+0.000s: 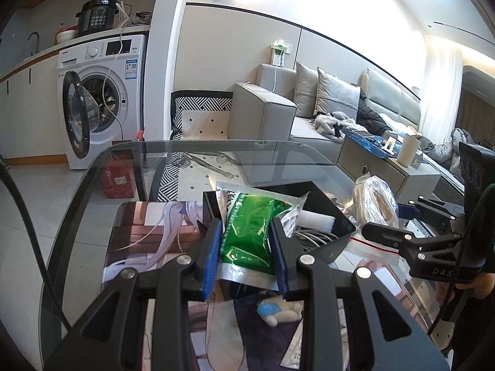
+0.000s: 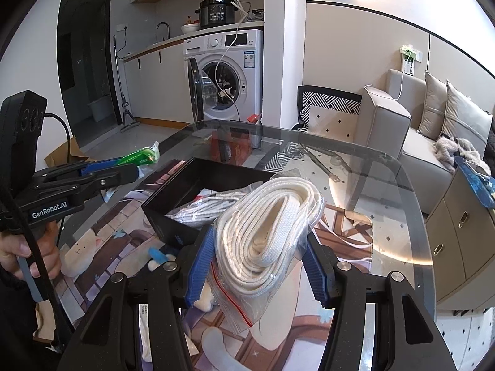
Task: Organize soft objects
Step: 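Carry the sachet with the left tool while the right tool carries the strap bag over the box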
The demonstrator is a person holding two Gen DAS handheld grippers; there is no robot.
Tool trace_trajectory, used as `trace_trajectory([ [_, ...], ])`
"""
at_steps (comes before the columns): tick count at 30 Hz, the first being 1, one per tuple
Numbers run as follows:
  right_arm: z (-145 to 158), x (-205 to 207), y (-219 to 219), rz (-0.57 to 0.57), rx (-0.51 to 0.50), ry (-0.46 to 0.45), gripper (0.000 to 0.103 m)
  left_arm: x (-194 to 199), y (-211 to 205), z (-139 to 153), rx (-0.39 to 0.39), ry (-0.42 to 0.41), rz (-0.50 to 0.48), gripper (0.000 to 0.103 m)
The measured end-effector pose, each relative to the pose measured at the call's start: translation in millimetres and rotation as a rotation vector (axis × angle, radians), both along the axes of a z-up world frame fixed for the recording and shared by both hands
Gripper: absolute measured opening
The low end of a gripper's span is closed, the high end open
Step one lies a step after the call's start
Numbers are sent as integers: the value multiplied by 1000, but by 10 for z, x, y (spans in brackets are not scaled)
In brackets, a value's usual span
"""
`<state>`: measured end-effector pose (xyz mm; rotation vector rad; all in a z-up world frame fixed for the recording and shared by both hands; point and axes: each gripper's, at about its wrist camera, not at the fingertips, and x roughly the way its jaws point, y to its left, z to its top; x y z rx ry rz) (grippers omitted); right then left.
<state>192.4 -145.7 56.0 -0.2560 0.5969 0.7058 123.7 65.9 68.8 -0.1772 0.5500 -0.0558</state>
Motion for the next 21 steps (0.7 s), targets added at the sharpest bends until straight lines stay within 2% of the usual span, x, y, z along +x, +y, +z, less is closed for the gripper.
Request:
trace_trajectory([
  [9, -30, 176, 136, 2, -22, 19, 56, 245, -38, -39, 21, 11, -9, 29],
  [21, -169, 442, 441, 8, -112, 36, 56, 580, -123, -159, 57, 46, -40, 29],
])
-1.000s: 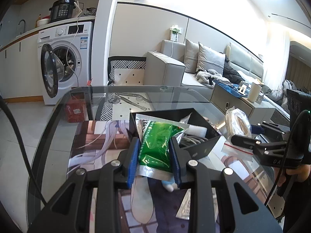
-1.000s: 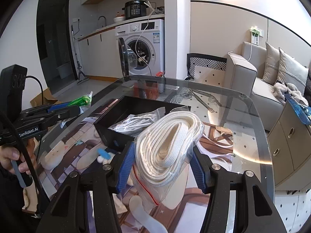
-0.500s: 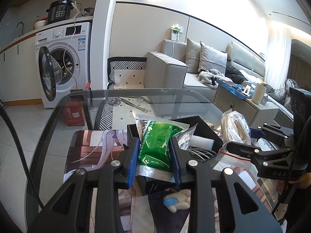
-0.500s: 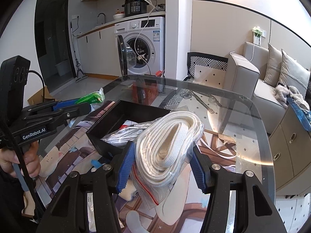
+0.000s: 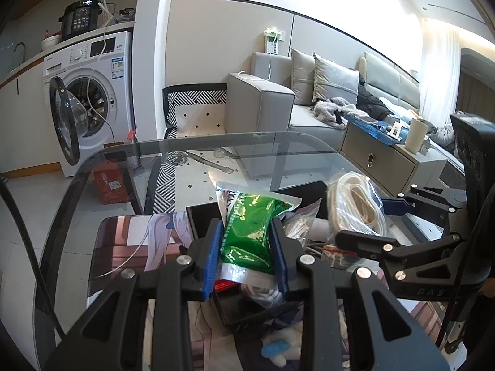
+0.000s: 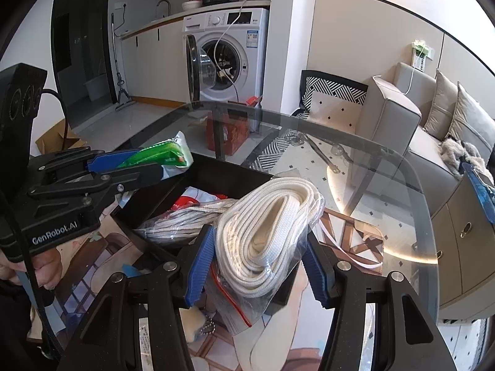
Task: Organize soft objects
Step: 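Carry the sachet with the left tool while the right tool carries the strap bag over the box, then open both tools to drop the sachet and the strap bag into the box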
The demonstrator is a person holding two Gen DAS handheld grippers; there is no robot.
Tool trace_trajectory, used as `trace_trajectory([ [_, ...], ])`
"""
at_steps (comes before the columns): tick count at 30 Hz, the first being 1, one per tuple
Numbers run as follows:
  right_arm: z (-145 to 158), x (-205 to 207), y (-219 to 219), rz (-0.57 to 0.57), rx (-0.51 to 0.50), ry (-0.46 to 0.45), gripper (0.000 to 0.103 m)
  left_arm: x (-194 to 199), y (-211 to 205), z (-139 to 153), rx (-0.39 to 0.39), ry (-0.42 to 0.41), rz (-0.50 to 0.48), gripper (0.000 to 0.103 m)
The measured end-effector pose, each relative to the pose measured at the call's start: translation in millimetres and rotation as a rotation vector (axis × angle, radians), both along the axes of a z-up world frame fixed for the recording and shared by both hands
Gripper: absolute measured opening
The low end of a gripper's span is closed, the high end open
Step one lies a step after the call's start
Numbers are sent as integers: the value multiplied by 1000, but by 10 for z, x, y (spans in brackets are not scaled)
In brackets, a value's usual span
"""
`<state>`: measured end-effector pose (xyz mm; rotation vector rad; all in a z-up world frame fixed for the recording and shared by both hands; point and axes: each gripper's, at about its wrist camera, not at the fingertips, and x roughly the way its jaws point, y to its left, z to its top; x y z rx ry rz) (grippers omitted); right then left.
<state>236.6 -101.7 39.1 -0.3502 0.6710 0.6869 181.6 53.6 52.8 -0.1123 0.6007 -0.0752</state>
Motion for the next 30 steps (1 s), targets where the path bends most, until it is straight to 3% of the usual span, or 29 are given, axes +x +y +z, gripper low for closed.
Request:
trace_trajectory([
  [9, -106, 152, 216, 21, -62, -7, 56, 199, -40, -103, 14, 34, -19, 29],
  [30, -243, 313, 346, 69, -57, 18, 57, 365, -74, -253, 17, 97, -38, 32],
])
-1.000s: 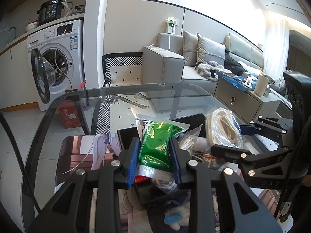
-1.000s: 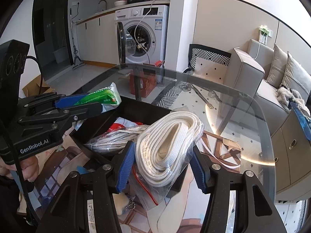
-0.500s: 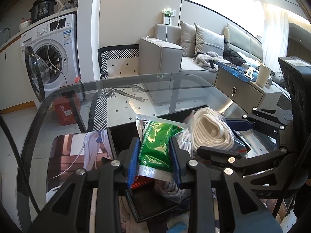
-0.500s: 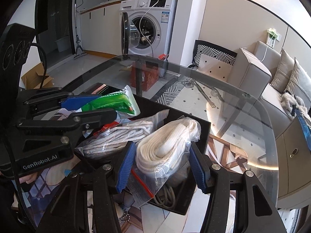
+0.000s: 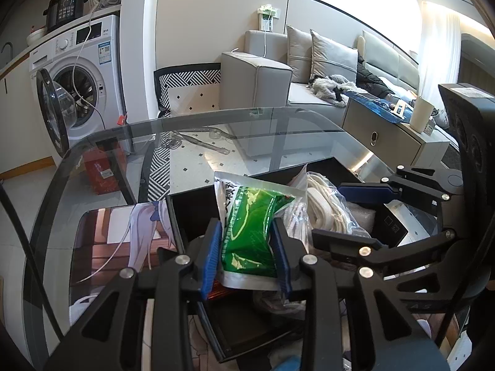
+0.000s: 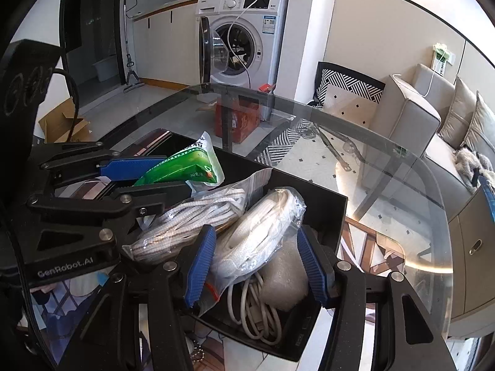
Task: Organize soft objects
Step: 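Open both tools to drop the sachet and the strap bag into the box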
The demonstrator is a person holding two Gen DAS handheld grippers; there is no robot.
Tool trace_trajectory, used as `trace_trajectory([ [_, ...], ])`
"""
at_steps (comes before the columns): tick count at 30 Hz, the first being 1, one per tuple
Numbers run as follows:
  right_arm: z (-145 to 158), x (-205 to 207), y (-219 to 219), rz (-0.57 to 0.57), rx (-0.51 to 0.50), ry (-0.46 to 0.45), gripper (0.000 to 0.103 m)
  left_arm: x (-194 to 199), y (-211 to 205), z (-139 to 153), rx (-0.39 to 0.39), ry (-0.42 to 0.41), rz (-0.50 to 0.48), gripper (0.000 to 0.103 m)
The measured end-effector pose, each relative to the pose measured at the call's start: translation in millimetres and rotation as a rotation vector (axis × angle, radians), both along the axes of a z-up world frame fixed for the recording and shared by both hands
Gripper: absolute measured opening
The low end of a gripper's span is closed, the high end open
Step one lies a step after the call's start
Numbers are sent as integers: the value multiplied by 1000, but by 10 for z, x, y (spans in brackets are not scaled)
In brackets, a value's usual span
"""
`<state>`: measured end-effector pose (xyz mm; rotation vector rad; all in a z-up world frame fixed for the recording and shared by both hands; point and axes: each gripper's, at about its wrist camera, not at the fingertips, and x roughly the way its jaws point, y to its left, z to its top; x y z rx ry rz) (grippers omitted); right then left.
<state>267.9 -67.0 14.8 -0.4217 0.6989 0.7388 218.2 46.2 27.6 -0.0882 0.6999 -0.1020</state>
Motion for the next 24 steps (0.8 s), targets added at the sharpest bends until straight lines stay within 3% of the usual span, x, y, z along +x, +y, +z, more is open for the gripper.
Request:
trace_trajectory([
  [6, 153, -167, -199, -18, 58, -62, 79, -83, 21, 32, -2, 2, 2, 39],
  [11, 271, -339, -440, -70, 109, -104, 96, -243, 26, 95, -5, -19, 4, 55],
  [16, 332, -513, -667, -104, 153, -119, 101, -419, 22, 144, 0, -36, 19, 60],
  [18, 333, -594, -753, -110, 169, -120, 103, -512, 34, 155, -4, -44, 28, 68],
  [20, 330, -657, -826, -109, 184, -110, 103, -614, 66, 167, -10, -61, 47, 102],
  [24, 301, -782, -951, -120, 213, -97, 103, -814, 104, 186, -29, -93, 64, 103],
])
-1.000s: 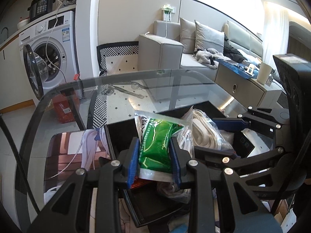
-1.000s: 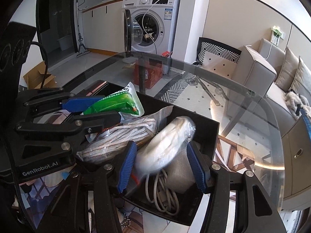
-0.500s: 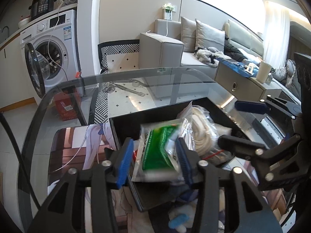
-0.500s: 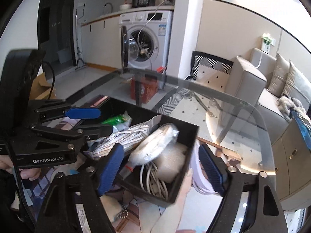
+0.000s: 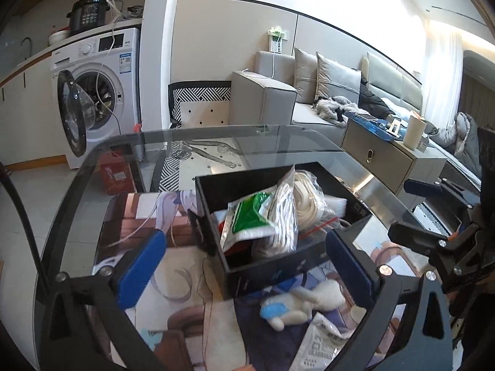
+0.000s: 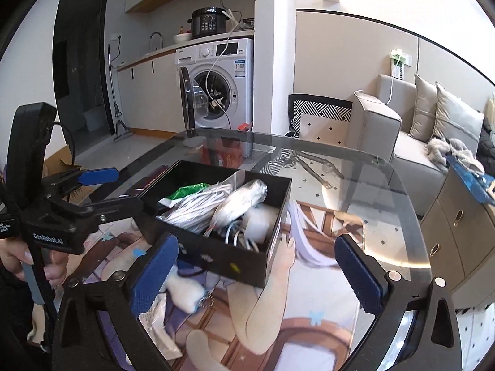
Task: Organize soft objects
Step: 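Open both tools to drop the sachet and the strap bag into the box, then move both tools back toward the plush toy and the white sachet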
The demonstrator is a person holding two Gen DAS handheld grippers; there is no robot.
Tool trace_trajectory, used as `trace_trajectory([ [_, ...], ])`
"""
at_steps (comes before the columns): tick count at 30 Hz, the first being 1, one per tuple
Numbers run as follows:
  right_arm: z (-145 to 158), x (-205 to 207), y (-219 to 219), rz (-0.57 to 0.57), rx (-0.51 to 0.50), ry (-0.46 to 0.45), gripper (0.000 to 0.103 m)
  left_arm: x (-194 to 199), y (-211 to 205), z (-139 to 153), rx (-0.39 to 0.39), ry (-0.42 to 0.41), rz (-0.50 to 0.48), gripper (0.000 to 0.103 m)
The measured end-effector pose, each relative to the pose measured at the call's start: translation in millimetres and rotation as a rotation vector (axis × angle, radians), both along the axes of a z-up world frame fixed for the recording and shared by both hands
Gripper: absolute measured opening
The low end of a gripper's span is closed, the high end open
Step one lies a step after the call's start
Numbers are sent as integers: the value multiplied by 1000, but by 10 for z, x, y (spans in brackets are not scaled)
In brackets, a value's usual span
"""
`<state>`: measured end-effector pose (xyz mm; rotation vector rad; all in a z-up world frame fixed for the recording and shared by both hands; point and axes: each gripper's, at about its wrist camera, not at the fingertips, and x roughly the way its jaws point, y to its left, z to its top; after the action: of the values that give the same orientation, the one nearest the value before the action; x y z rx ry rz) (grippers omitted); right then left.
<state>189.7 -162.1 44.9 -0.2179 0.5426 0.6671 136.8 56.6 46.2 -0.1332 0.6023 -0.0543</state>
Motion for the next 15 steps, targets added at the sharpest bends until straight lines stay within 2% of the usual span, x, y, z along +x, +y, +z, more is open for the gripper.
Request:
trace_trajectory([
  [6, -76, -166, -64, -5, 9, 14, 103, -252, 70, -11, 18, -14, 48, 103],
  [15, -282, -338, -60, 36, -33, 43, 103, -521, 103, -49, 39, -31, 84, 103],
])
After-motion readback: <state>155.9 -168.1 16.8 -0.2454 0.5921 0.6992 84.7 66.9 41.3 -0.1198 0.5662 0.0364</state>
